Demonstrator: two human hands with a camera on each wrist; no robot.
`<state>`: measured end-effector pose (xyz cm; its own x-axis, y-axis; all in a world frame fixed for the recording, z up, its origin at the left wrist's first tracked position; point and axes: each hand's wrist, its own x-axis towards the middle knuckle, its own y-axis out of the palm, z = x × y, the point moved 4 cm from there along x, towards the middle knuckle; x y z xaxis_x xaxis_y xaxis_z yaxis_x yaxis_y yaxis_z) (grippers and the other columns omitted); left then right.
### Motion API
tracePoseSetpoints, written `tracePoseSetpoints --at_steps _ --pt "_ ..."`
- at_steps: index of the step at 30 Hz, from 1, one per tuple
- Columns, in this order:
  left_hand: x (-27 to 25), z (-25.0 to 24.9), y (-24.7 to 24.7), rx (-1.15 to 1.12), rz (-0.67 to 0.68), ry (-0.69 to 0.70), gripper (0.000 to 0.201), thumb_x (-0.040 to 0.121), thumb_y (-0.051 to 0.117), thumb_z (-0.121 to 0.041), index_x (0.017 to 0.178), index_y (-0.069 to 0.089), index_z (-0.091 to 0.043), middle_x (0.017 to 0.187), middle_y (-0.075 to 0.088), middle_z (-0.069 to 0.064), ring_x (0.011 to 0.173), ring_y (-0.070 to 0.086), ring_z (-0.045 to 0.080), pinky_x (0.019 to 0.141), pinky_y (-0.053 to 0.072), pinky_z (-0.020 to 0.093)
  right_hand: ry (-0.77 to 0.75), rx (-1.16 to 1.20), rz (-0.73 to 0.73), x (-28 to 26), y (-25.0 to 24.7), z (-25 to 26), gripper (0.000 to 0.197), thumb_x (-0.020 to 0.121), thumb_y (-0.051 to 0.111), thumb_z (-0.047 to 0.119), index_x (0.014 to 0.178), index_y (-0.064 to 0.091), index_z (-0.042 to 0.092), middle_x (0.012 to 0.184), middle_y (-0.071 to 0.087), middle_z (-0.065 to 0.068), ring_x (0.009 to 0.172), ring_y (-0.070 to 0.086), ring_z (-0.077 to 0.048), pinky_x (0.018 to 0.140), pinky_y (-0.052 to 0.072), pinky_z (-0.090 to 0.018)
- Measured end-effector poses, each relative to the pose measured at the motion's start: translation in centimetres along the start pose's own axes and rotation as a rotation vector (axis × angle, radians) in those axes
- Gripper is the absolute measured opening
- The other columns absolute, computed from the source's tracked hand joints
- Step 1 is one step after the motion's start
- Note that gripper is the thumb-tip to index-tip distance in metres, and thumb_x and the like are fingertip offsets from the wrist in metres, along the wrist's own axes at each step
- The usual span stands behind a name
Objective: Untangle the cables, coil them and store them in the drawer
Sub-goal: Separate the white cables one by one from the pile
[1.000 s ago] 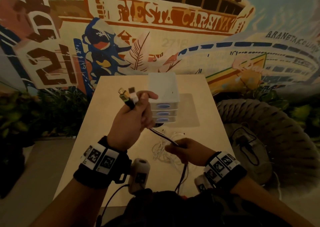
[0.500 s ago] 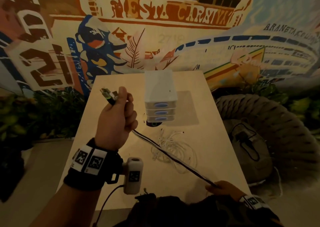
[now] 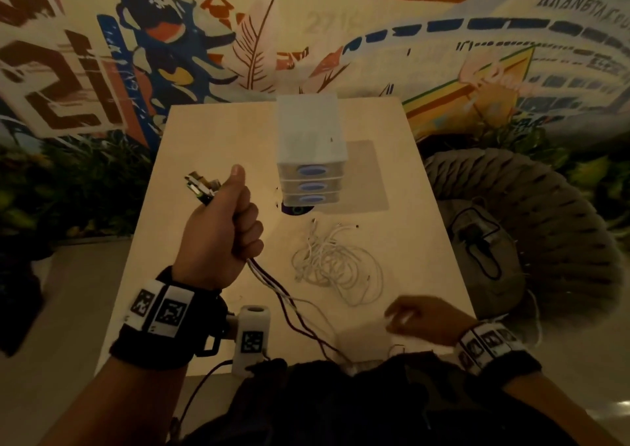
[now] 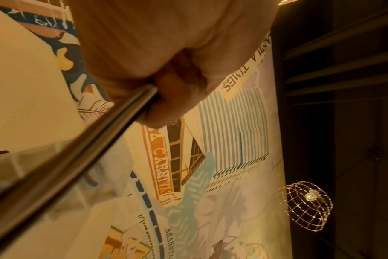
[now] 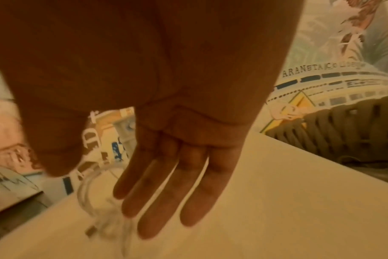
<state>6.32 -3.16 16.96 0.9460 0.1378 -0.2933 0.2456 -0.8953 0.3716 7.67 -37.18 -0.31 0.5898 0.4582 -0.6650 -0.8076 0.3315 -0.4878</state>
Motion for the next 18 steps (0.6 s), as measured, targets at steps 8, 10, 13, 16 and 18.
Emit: tracePoseSetpoints --at_steps 8,10,13,16,18 --pt "0.7 5.1 -2.1 0.023 -0.058 -0.188 0.051 0.103 0.044 -0.050 0.070 0.016 -0.022 0.062 0.006 -0.002 0.053 0.004 0.015 0.045 0.011 0.027 -0.226 0.068 -0.413 9.2 -6.6 10.8 0.036 0.100 0.051 0.047 0.089 0.072 0.020 0.085 0.073 0.003 0.080 0.068 -0.016 0.081 0.054 -0.037" --pt "0.8 6.1 -2.7 0.028 -0.074 -0.226 0.051 0.103 0.044 -0.049 0.069 0.017 -0.023 0.062 0.006 -0.002 0.052 0.004 0.015 0.045 0.011 0.027 -0.195 0.004 -0.408 12.3 -7.3 12.7 0.041 0.100 0.050 0.048 0.089 0.073 0.017 0.089 0.074 -0.002 0.086 0.067 -0.021 0.084 0.052 -0.038" --pt "0.8 7.4 -4.0 0.022 -0.105 -0.280 0.051 0.102 0.045 -0.048 0.070 0.016 -0.023 0.062 0.007 -0.002 0.052 0.004 0.015 0.045 0.010 0.027 -0.099 -0.191 -0.305 16.8 -7.1 14.2 0.046 0.099 0.049 0.049 0.092 0.072 0.010 0.098 0.072 -0.009 0.096 0.064 -0.028 0.088 0.050 -0.038" --pt "0.8 8.6 -5.4 0.011 -0.143 -0.323 0.049 0.100 0.048 -0.048 0.071 0.017 -0.023 0.063 0.007 -0.001 0.053 0.004 0.016 0.047 0.010 0.029 -0.043 -0.492 -0.174 20.3 -6.1 14.9 0.047 0.099 0.044 0.056 0.093 0.065 0.014 0.106 0.067 -0.010 0.103 0.061 -0.031 0.083 0.043 -0.034" --pt "0.7 9.3 -6.1 0.009 -0.159 -0.347 0.049 0.094 0.052 -0.050 0.072 0.017 -0.023 0.063 0.008 0.000 0.053 0.004 0.017 0.049 0.009 0.031 -0.026 -0.604 -0.123 21.9 -5.6 15.2 0.055 0.098 0.044 0.060 0.106 0.068 0.012 0.115 0.067 -0.010 0.107 0.060 -0.031 0.086 0.042 -0.035"
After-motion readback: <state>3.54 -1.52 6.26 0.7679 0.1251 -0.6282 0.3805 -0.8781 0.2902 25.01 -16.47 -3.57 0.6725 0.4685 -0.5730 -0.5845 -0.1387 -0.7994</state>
